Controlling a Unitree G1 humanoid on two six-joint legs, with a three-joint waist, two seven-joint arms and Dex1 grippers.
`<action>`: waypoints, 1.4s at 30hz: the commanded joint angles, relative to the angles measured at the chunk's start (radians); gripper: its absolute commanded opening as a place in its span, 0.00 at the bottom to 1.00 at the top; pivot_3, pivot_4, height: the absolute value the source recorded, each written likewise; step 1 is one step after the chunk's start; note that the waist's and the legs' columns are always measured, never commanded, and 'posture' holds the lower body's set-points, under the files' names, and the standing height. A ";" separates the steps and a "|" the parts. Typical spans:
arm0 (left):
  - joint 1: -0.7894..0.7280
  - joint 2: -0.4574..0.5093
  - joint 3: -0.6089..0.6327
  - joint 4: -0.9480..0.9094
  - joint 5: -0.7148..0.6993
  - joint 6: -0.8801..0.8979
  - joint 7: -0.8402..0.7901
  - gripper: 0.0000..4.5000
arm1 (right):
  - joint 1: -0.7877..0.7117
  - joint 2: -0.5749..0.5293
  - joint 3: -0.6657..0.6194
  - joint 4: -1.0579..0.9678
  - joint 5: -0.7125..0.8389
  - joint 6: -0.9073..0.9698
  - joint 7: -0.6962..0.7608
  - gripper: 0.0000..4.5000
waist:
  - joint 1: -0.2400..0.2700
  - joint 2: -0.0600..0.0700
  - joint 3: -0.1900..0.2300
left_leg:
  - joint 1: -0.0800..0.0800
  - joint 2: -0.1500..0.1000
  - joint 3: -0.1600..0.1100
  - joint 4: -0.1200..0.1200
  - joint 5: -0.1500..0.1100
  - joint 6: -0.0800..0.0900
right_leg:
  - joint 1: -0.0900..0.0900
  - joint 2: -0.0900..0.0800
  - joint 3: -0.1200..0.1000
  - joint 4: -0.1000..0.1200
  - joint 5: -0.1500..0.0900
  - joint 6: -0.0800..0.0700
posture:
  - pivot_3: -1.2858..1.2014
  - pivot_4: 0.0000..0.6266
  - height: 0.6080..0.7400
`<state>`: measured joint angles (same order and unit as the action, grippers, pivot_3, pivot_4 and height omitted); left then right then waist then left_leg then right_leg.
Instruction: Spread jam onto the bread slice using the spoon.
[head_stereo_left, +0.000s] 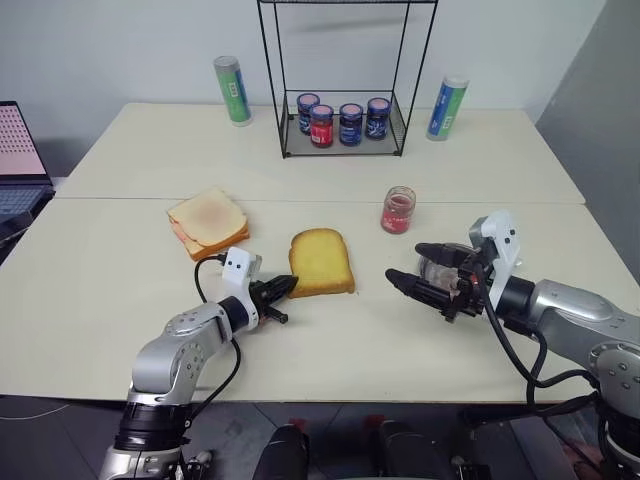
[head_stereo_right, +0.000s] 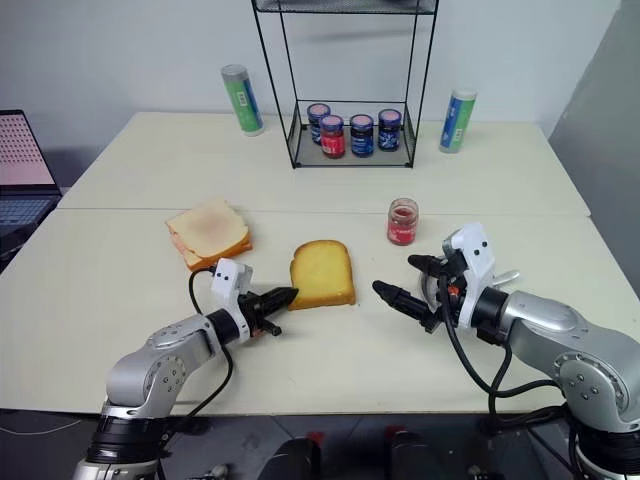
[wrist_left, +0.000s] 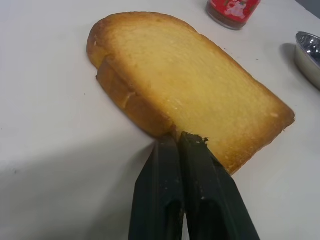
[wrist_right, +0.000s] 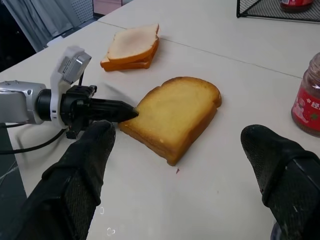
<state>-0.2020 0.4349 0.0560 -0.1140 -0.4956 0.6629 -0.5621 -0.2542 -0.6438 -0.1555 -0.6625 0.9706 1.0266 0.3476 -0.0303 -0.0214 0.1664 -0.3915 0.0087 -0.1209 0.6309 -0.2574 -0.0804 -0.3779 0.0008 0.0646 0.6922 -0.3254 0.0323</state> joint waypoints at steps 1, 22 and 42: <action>0.026 0.045 0.021 -0.030 -0.007 0.007 -0.044 0.24 | 0.034 -0.010 -0.047 -0.023 0.001 -0.028 -0.005 1.00 | 0.000 0.000 0.000 | 0.000 0.000 0.000 0.000 0.000 0.000 | 0.000 0.000 0.000 0.000 0.000 0.000 | 0.52 0.24 1.00; -0.244 0.188 -0.147 -0.289 -0.067 -0.027 -0.338 1.00 | 0.403 0.137 -0.593 0.155 0.219 -0.090 -0.273 1.00 | 0.002 0.002 0.002 | 0.005 -0.001 0.006 -0.001 0.000 0.000 | 0.006 0.001 0.004 -0.006 0.001 0.002 | 0.52 0.24 1.00; -0.264 0.078 -0.277 -0.224 0.036 -0.109 -0.359 1.00 | 0.057 0.215 -0.455 0.676 0.209 -0.131 -0.149 1.00 | -0.017 0.007 0.004 | 0.007 0.003 0.010 -0.002 0.000 0.000 | 0.005 0.006 0.009 -0.004 0.001 0.002 | 0.52 0.24 1.00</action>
<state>-0.4659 0.5101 -0.2379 -0.2896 -0.4583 0.5600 -0.9276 -0.1809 -0.4249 -0.6069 0.0097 1.1704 0.9100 0.1731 -0.0476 -0.0145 0.1699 -0.3844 0.0112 -0.1107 0.6290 -0.2577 -0.0800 -0.3729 0.0068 0.0731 0.6887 -0.3243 0.0341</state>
